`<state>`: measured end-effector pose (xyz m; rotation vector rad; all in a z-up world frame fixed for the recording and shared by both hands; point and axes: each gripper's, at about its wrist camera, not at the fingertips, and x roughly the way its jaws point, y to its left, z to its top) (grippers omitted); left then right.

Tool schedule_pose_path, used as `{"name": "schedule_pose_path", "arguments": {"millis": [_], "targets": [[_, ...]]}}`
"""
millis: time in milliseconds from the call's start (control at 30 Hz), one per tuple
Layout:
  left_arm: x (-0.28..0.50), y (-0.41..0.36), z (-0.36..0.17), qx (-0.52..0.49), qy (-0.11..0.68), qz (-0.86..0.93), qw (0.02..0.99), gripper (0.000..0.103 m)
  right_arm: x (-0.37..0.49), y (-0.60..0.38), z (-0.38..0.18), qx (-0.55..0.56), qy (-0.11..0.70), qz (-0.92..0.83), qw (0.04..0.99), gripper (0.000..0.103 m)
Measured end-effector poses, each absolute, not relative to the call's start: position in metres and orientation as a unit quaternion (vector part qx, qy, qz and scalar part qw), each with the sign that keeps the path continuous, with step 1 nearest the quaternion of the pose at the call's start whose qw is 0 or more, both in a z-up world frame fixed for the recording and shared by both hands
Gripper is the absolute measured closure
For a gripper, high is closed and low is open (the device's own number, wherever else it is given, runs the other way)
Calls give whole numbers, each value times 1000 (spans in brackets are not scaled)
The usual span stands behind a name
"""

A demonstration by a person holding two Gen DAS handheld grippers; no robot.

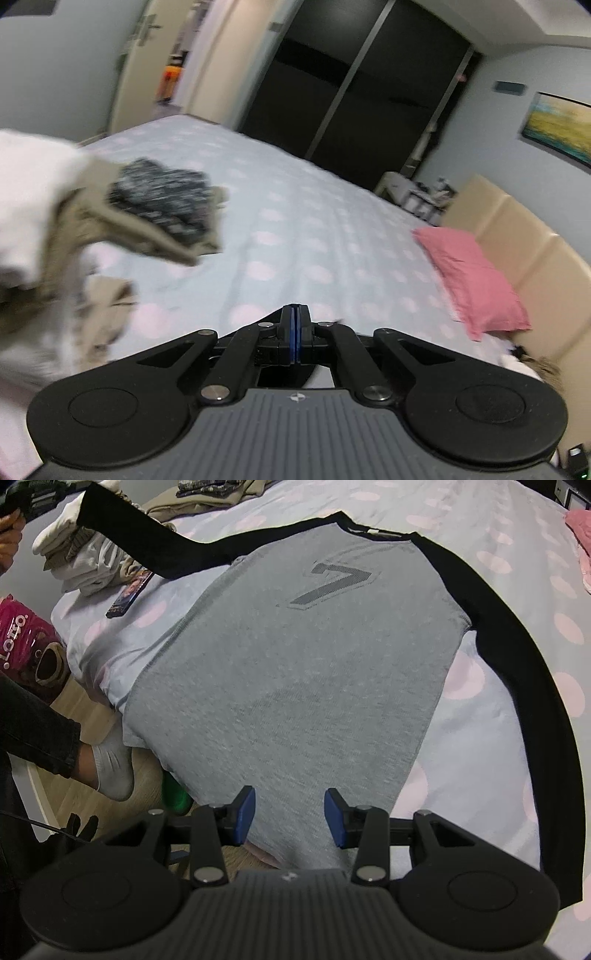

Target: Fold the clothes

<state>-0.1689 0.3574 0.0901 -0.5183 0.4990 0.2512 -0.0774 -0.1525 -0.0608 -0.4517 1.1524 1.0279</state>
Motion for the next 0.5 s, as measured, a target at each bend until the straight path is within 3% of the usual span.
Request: {"name": "schedule_pose_path", "arguments": {"millis": [267, 500], "targets": [[-95, 265, 119, -217, 240, 34, 946, 103, -81, -170, -46, -197, 490, 464, 711, 58], [-49, 185, 107, -188, 279, -36, 941, 103, -82, -181, -33, -199, 468, 467, 723, 58]]}}
